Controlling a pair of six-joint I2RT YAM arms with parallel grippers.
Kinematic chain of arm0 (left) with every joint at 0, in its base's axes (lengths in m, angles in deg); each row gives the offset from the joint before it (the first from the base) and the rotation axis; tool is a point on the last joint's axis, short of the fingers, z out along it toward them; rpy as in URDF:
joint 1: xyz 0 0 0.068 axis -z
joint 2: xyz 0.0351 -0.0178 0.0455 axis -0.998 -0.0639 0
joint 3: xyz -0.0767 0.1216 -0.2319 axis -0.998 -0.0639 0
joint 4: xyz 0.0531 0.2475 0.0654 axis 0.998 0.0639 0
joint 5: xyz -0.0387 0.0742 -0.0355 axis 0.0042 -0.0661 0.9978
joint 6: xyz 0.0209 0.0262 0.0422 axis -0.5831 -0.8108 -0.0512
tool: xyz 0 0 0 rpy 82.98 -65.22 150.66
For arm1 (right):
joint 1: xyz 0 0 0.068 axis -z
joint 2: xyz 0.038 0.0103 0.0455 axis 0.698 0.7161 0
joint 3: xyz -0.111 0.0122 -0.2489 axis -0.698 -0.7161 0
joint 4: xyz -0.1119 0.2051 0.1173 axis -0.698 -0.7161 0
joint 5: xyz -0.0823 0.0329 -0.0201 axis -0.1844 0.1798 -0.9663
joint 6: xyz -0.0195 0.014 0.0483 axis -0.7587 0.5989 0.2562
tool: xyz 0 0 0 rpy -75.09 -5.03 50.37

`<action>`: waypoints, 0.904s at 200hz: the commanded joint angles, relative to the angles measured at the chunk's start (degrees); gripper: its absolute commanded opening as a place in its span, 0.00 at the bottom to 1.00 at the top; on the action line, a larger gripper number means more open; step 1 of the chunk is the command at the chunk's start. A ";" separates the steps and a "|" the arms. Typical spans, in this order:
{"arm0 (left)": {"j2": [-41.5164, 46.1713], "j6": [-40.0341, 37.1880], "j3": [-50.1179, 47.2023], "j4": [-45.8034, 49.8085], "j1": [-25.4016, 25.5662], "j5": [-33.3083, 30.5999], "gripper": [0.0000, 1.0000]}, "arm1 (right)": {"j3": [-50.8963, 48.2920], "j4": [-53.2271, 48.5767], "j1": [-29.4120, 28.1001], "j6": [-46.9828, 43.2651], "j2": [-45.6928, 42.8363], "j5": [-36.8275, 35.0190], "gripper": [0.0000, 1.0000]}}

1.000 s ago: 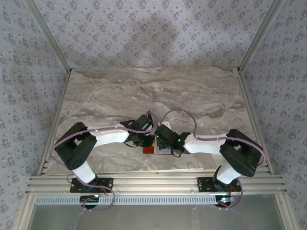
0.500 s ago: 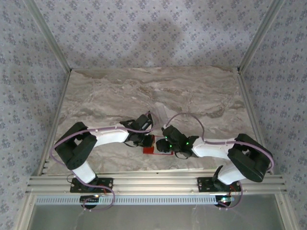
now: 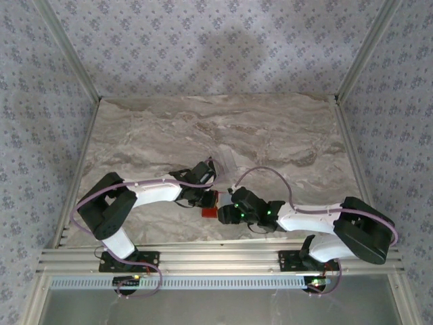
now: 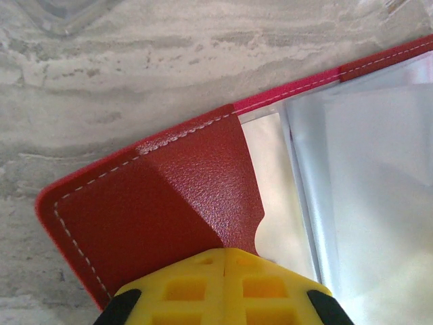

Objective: Put the credit cards into the card holder

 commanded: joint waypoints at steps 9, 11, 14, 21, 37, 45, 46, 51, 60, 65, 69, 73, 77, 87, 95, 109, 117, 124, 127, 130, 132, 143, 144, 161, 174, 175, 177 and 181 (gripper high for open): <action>-4.72 0.78 -3.00 1.30 0.29 0.32 0.00 | -0.14 0.19 -1.30 1.59 -0.90 -1.87 0.62; -4.71 0.78 -3.05 1.33 0.29 0.43 0.00 | -0.03 0.04 -1.31 1.51 -0.92 -2.11 0.62; -4.69 0.73 -3.01 1.34 0.31 0.51 0.00 | 0.04 -0.21 -1.32 1.52 -0.97 -2.43 0.62; -4.69 0.78 -2.98 1.25 0.30 0.62 0.00 | 0.38 -0.96 -1.10 1.07 -0.97 -3.17 0.62; -4.62 0.78 -3.05 1.04 0.21 0.96 0.00 | 1.57 -1.80 -0.57 -0.27 -0.50 -3.68 0.62; -4.47 0.85 -3.18 0.87 0.12 1.34 0.00 | 2.15 -1.76 -0.46 -0.87 -0.19 -3.67 0.62; -4.46 0.86 -3.22 0.84 0.12 1.48 0.00 | 2.26 -1.78 -0.46 -1.03 -0.12 -3.71 0.62; -4.32 0.86 -3.31 0.53 0.06 1.98 0.00 | 2.69 -1.79 -0.36 -1.61 0.00 -3.74 0.62; -3.98 0.95 -3.61 -0.11 -0.12 3.02 0.00 | 3.37 -1.73 -0.24 -2.42 0.18 -3.76 0.62; -3.67 1.03 -3.83 -0.40 -0.25 3.64 0.00 | 3.70 -1.75 -0.20 -2.84 0.28 -3.75 0.62; -3.40 1.08 -4.00 -0.77 -0.38 4.28 0.00 | 3.92 -1.72 -0.14 -3.13 0.31 -3.75 0.62; -3.17 1.13 -4.11 -1.18 -0.56 4.95 0.00 | 4.11 -1.63 -0.19 -3.35 0.29 -3.79 0.62; -2.91 1.21 -4.31 -1.67 -0.69 5.72 0.00 | 4.29 -1.48 -0.15 -3.74 0.25 -3.80 0.62; -2.12 1.55 -5.14 -3.38 -1.28 8.10 0.00 | 4.76 -1.02 -0.10 -4.40 0.19 -3.55 0.61; -1.45 1.89 -5.82 -4.73 -1.77 9.85 0.00 | 5.02 -0.67 -0.08 -5.03 0.13 -3.37 0.61; -0.45 2.27 -6.58 -6.24 -2.48 11.72 0.00 | 5.66 -0.40 -0.10 -5.82 0.17 -3.21 0.60; 0.08 2.43 -6.93 -6.68 -2.82 12.30 0.00 | 5.95 -0.46 -0.11 -5.95 0.31 -3.28 0.60; 0.52 2.60 -7.20 -6.95 -3.09 12.65 0.00 | 6.04 -0.42 0.02 -6.10 0.45 -3.30 0.60; 0.68 2.69 -7.34 -7.12 -3.25 12.85 0.00 | 6.06 -0.40 0.03 -6.12 0.49 -3.16 0.60; 0.85 2.83 -7.51 -7.41 -3.45 13.13 0.00 | 6.13 -0.27 0.09 -6.11 0.67 -3.19 0.60; 0.96 2.89 -7.63 -7.55 -3.59 13.33 0.00 | 6.08 -0.28 0.07 -6.15 0.72 -3.08 0.61; 1.56 3.51 -8.38 -8.76 -4.27 14.65 0.00 | 6.13 0.07 0.36 -6.21 1.11 -2.76 0.60; 1.63 3.55 -8.46 -8.85 -4.36 14.77 0.00 | 6.10 0.10 0.35 -6.25 1.10 -2.73 0.60; 3.01 4.49 -9.53 -10.11 -5.42 15.87 0.00 | 5.98 0.80 0.50 -6.22 2.07 -2.50 0.61; 4.51 5.11 -10.58 -11.14 -6.45 16.82 0.00 | 5.68 1.86 0.77 -6.05 2.95 -1.90 0.61; 4.64 5.18 -10.61 -11.27 -6.59 16.95 0.00 | 5.65 1.92 0.82 -6.03 2.95 -1.85 0.61; 4.97 5.28 -10.88 -11.48 -6.79 17.16 0.00 | 5.63 2.07 0.85 -6.09 3.07 -1.82 0.61; 5.53 5.49 -11.27 -11.93 -7.12 17.54 0.00 | 5.63 2.42 0.93 -5.99 3.38 -1.66 0.61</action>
